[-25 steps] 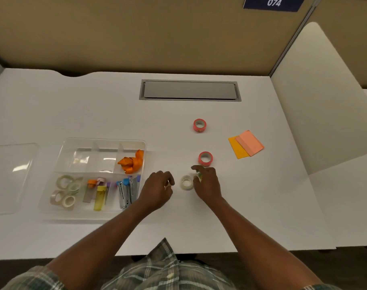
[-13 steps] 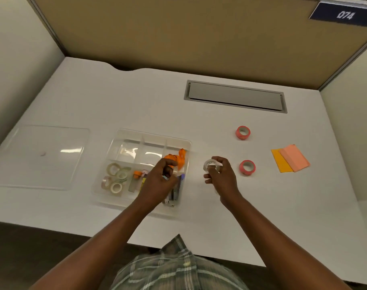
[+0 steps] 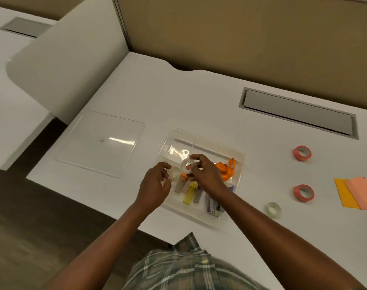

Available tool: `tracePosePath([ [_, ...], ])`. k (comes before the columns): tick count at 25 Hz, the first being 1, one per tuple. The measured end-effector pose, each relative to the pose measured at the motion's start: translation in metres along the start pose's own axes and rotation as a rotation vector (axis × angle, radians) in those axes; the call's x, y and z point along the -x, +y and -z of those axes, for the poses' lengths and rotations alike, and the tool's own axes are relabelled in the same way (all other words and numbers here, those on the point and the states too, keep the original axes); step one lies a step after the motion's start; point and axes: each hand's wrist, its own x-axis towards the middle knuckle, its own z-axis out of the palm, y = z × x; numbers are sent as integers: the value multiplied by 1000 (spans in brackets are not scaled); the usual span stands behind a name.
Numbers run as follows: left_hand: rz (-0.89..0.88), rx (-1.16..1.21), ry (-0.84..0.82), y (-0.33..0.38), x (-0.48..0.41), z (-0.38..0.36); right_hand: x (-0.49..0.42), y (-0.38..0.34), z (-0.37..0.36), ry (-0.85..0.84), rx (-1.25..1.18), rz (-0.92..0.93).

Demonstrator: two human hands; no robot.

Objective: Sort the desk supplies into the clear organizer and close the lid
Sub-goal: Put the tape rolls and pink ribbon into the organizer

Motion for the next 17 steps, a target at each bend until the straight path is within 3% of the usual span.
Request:
tracePosePath([
  [8, -216, -464, -45, -32, 1, -18, -31, -13, -43, -71, 592, 306],
  [12, -210, -536, -85, -36, -3, -22, -35, -5, -46, -124, 712, 343],
  [17, -176, -493, -62, -36, 0, -23, -27, 7, -42, -202, 888, 554],
])
